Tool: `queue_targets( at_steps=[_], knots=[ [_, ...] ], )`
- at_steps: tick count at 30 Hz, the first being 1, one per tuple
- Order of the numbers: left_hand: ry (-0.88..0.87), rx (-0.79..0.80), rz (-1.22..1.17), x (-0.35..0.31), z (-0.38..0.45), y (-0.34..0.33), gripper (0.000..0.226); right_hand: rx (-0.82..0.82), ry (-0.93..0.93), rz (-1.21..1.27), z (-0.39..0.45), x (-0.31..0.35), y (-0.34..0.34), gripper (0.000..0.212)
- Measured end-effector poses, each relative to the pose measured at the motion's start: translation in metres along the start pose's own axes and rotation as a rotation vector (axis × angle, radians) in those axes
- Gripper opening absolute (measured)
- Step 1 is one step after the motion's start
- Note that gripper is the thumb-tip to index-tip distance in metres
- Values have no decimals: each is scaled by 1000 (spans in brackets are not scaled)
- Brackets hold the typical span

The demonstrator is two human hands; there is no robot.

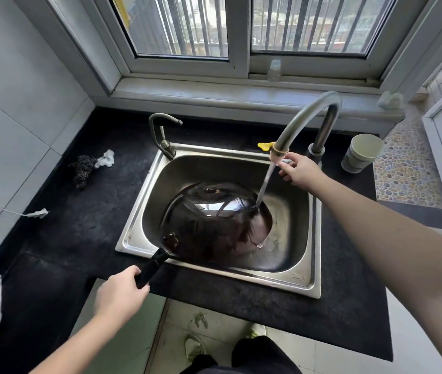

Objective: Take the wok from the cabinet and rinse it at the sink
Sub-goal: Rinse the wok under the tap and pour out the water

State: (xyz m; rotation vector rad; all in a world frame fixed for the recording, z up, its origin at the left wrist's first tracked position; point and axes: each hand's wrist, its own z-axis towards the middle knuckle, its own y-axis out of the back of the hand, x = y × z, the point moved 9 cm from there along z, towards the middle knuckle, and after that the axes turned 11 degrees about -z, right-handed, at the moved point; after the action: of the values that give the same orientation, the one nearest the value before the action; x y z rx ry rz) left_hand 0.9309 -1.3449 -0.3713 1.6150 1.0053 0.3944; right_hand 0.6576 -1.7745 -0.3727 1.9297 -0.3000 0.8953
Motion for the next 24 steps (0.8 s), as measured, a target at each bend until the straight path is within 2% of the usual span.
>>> queue_targets(
  at_steps=[5, 17, 24],
  knots=[
    [50, -21, -30, 0, -1, -11, 12, 7, -3, -22, 1, -2, -1, 25],
    [123, -25, -27, -12, -2, -17, 35, 10, -2, -5, -2, 0, 0, 18],
    [98, -93, 20, -31, 1, 3, 23, -6, -8, 4, 0, -3, -1, 16]
  ],
)
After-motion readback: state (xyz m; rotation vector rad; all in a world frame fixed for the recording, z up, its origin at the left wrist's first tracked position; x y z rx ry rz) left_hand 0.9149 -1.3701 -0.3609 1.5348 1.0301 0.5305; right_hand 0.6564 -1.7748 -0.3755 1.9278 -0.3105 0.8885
